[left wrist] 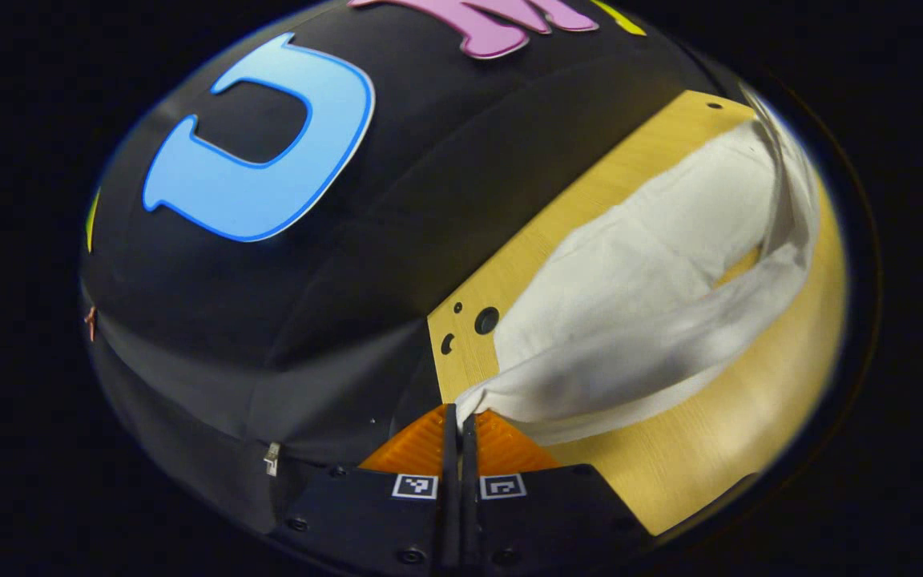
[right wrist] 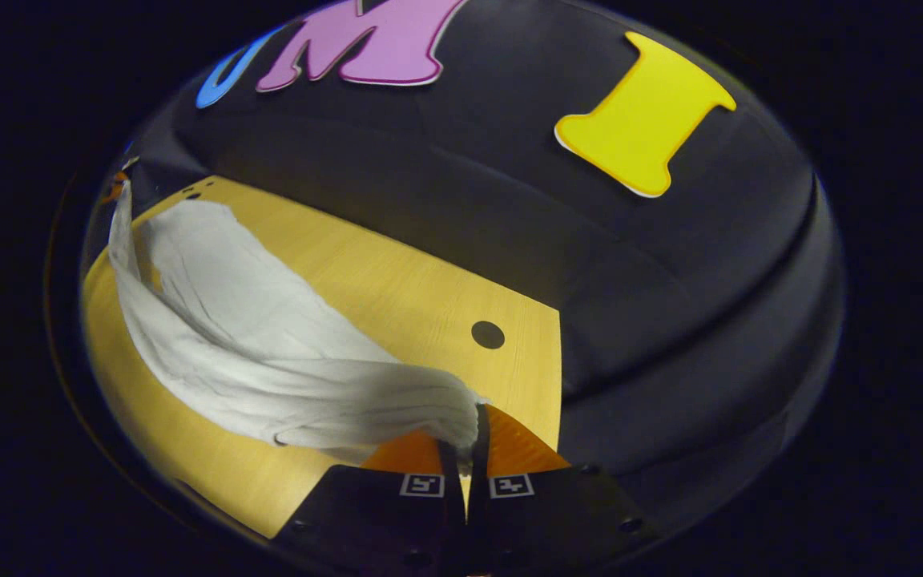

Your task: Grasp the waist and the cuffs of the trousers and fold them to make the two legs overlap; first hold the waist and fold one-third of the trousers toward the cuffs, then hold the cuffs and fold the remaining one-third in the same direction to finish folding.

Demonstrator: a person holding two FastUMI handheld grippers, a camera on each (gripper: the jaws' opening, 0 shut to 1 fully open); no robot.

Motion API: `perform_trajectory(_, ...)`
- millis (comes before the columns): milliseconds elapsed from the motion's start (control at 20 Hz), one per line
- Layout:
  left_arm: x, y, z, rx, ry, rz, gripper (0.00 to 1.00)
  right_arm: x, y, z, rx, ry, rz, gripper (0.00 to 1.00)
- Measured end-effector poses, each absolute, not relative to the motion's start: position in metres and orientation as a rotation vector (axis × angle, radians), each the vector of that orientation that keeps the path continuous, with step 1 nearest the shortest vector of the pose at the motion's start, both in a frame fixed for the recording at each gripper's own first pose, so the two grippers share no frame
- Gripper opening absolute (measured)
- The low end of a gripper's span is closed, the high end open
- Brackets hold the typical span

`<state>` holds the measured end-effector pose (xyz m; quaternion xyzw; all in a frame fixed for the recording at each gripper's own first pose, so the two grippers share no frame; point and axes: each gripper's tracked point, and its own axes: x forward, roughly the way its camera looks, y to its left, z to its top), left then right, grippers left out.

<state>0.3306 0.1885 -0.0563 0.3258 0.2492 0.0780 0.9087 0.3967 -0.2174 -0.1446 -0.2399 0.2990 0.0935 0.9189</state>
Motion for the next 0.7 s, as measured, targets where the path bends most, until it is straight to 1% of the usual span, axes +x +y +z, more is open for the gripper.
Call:
perform_trajectory(50,0.349,0.191,-0.055,0.627,0.512,0.175,0.05,0.414,-0.214,-0.145,-0.449,0.604,0.172,0.06)
perform_trajectory(150,0.386,0.199,-0.055,0.586,0.510,0.185,0.05,0.437,-0.210,-0.151,-0.375,0.617,0.144,0.06)
perform_trajectory(250,0.417,0.201,-0.068,0.566,0.526,0.206,0.05,0.460,-0.208,-0.169,-0.308,0.651,0.109,0.05)
perform_trajectory(400,0.450,0.204,-0.092,0.535,0.560,0.268,0.05,0.471,-0.197,-0.200,-0.099,0.776,0.081,0.05)
perform_trajectory(500,0.466,0.204,-0.108,0.496,0.560,0.282,0.05,0.475,-0.203,-0.219,-0.009,0.848,0.030,0.08)
perform_trajectory(550,0.470,0.203,-0.114,0.501,0.559,0.297,0.05,0.478,-0.204,-0.223,0.018,0.863,0.017,0.13)
perform_trajectory(600,0.473,0.204,-0.116,0.512,0.555,0.312,0.05,0.485,-0.207,-0.228,0.034,0.859,0.009,0.23)
perform_trajectory(650,0.476,0.205,-0.115,0.510,0.535,0.323,0.06,0.490,-0.203,-0.229,0.056,0.851,0.012,0.27)
perform_trajectory(700,0.477,0.198,-0.111,0.490,0.501,0.332,0.07,0.488,-0.200,-0.230,0.074,0.835,0.016,0.44)
